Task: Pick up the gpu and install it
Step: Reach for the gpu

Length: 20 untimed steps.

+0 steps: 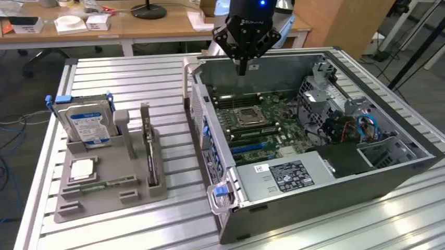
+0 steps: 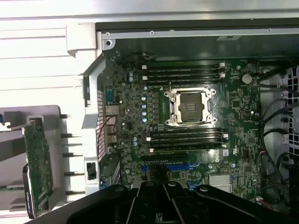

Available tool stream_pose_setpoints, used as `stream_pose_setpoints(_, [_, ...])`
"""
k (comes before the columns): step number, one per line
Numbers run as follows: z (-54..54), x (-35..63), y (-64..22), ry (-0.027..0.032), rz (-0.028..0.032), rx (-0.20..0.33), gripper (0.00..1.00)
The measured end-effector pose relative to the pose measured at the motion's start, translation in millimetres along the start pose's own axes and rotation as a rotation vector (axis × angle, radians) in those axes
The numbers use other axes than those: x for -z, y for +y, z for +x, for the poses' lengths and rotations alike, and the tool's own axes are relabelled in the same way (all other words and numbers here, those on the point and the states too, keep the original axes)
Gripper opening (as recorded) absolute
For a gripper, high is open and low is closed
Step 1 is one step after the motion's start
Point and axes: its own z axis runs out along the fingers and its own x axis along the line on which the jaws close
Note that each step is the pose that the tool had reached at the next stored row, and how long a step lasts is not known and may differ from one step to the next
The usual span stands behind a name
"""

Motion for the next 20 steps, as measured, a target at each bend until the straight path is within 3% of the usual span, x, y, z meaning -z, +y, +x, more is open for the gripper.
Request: stream_pose_setpoints(20, [8.0,-1.5,-0.7,-0.0003,-0.0001,0.0,0.11])
